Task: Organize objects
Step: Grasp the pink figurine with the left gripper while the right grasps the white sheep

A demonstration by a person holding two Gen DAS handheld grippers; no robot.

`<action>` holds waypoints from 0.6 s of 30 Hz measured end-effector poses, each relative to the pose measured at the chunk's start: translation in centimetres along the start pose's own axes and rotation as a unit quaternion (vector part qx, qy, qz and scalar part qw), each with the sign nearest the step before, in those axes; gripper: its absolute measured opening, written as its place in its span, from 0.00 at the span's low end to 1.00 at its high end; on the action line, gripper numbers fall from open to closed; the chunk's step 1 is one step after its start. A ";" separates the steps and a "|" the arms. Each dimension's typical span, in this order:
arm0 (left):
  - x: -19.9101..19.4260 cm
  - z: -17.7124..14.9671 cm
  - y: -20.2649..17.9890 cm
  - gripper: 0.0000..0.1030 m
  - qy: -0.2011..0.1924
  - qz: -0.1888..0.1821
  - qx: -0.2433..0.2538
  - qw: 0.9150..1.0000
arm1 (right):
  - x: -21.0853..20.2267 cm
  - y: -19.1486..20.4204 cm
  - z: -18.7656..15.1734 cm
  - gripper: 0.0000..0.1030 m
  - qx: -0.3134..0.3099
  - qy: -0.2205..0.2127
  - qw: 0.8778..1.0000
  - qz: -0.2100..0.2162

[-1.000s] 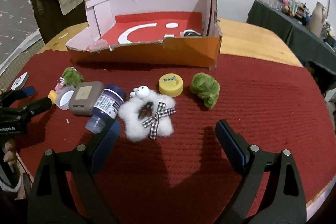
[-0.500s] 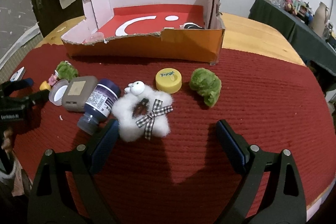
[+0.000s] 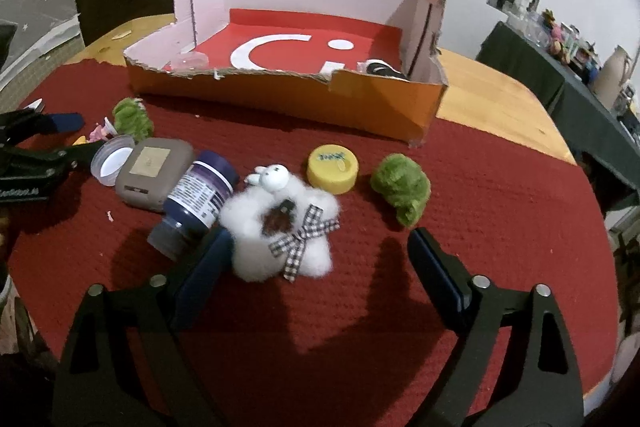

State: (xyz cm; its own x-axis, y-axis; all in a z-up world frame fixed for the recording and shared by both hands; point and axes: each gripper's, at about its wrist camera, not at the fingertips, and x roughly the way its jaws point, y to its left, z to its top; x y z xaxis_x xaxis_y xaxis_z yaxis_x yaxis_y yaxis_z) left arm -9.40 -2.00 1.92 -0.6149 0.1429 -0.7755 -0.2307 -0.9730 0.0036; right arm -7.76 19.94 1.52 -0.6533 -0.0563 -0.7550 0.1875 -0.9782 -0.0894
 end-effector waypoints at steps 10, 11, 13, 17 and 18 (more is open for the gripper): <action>-0.2 0.1 -1.1 0.21 -0.017 -0.051 0.026 0.998 | 0.9 -0.1 1.0 0.51 0.006 0.000 0.998 0.057; -0.2 0.0 -1.1 0.18 -0.019 -0.057 0.026 0.998 | 0.9 -0.1 0.9 0.51 0.006 -0.002 0.998 0.061; -0.3 0.0 -1.2 0.18 -0.021 -0.058 0.026 0.998 | 0.8 -0.2 0.9 0.50 0.011 -0.006 0.998 0.067; -0.9 0.0 -1.2 0.18 -0.029 -0.060 0.018 0.998 | 0.0 -0.5 0.8 0.50 0.017 -0.015 0.997 0.070; -1.2 0.0 -1.1 0.18 -0.033 -0.061 0.016 0.997 | -0.4 -0.6 0.9 0.50 0.019 -0.020 0.997 0.072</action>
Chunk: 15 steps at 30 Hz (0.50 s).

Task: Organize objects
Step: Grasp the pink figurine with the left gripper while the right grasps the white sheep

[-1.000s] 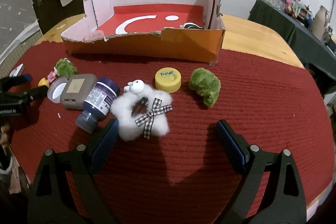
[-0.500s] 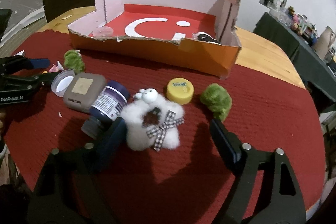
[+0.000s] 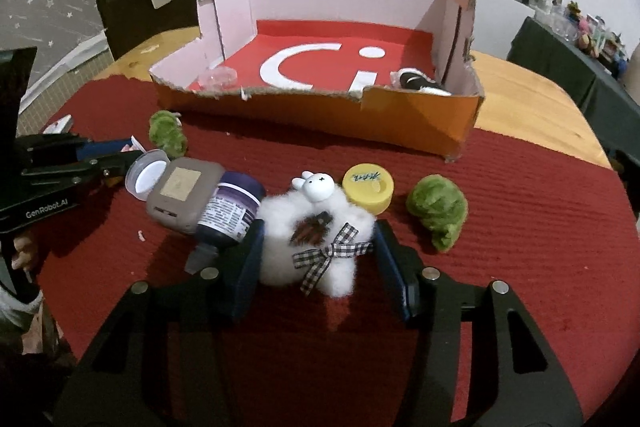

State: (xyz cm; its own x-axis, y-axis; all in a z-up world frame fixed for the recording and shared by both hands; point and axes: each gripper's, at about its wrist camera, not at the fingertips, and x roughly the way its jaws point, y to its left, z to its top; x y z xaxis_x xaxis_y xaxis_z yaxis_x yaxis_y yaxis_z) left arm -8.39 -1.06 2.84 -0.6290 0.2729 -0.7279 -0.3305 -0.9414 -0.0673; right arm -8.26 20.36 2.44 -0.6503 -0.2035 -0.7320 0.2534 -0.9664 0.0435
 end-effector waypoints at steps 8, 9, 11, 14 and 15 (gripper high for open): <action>-2.6 0.7 -0.3 0.18 -0.033 -0.002 -0.002 0.999 | -2.5 0.4 0.8 0.50 -0.004 -0.028 1.000 0.004; -2.8 0.7 -0.4 0.18 -0.035 -0.002 -0.002 0.999 | -2.6 0.5 0.8 0.50 -0.004 -0.028 1.000 0.005; -3.1 0.7 -0.4 0.18 -0.036 -0.006 -0.003 0.999 | -2.6 0.6 0.8 0.50 -0.004 -0.029 1.000 0.006; -3.3 0.7 -0.5 0.18 -0.036 -0.006 -0.001 0.999 | -2.7 0.6 0.7 0.50 -0.001 -0.030 1.000 0.009; -3.4 0.7 -0.6 0.18 -0.037 -0.005 -0.001 0.999 | -2.9 0.5 0.7 0.50 0.000 -0.030 1.000 0.009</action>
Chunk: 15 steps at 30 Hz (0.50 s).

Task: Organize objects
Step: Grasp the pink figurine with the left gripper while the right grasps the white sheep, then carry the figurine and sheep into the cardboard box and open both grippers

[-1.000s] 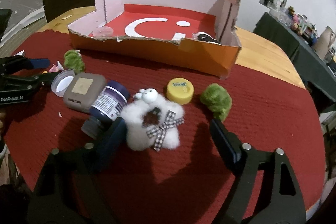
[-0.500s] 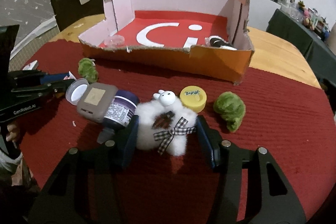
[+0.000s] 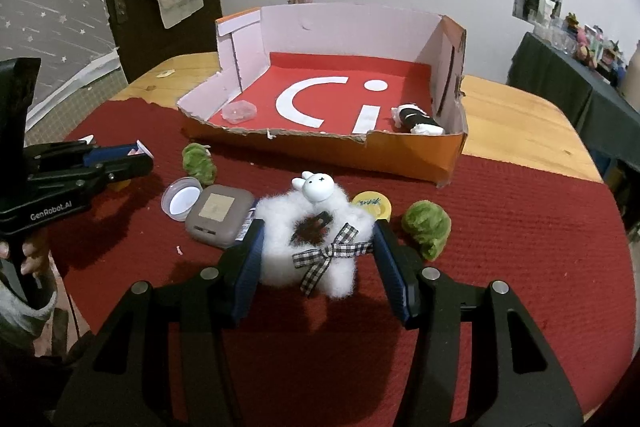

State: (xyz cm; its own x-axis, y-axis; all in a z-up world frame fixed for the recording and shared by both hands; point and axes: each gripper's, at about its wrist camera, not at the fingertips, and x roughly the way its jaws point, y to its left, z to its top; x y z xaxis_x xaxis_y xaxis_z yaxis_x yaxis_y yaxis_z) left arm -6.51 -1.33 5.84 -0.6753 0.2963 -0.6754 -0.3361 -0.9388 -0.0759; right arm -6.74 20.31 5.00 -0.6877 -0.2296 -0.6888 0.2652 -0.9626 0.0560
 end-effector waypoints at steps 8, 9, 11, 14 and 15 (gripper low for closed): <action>-0.6 0.3 -0.3 0.18 -0.007 -0.003 0.000 1.000 | -0.6 -0.1 0.4 0.50 0.004 -0.010 1.000 0.003; -0.7 0.4 -0.4 0.18 -0.009 -0.004 0.001 1.000 | -0.7 -0.1 0.5 0.50 0.004 -0.012 1.000 0.004; -0.9 0.9 -0.5 0.18 -0.014 -0.004 0.003 1.000 | -0.9 -0.2 0.9 0.50 0.004 -0.017 1.000 0.004; -1.0 1.6 -0.7 0.18 -0.019 -0.006 0.004 1.000 | -1.1 -0.4 1.6 0.50 0.006 -0.024 1.000 0.006; -1.0 1.9 -0.8 0.18 -0.020 -0.008 0.005 1.000 | -1.2 -0.4 1.9 0.50 0.005 -0.026 1.000 0.007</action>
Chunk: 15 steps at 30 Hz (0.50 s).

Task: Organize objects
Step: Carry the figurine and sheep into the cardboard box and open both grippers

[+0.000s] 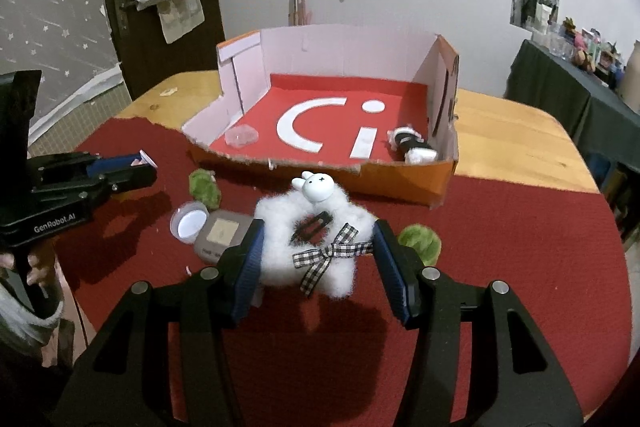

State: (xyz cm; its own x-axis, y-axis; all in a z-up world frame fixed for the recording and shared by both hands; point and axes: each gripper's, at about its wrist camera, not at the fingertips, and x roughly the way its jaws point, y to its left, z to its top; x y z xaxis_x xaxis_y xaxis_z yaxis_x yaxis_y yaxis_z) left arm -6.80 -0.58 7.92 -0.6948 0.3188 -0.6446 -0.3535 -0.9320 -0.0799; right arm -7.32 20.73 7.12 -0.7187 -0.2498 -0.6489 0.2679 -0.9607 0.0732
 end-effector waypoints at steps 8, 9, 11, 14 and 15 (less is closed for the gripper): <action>1.0 2.7 -0.6 0.18 -0.001 -0.024 0.009 1.000 | 0.0 -0.6 3.2 0.50 -0.013 -0.013 1.000 0.006; 1.4 3.2 -0.8 0.18 0.003 -0.027 0.012 1.000 | 0.3 -0.7 3.6 0.50 -0.015 -0.012 1.000 0.007; 2.2 3.9 -1.0 0.18 0.009 -0.030 0.017 0.999 | 0.8 -1.0 4.5 0.50 -0.020 -0.007 1.000 0.010; 3.3 5.1 -1.4 0.18 0.015 -0.036 0.029 0.999 | 2.1 -1.5 5.8 0.50 -0.023 0.006 1.000 0.015; 3.7 5.5 -1.6 0.18 0.018 -0.036 0.034 0.999 | 2.5 -1.6 6.1 0.50 -0.024 0.011 1.000 0.017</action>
State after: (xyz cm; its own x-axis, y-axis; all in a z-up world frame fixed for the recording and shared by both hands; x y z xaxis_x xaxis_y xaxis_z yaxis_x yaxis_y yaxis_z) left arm -12.26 3.03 9.79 -0.6433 0.3775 -0.6662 -0.4445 -0.8925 -0.0764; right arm -13.45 20.95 9.96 -0.6940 -0.2788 -0.6639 0.3222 -0.9448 0.0599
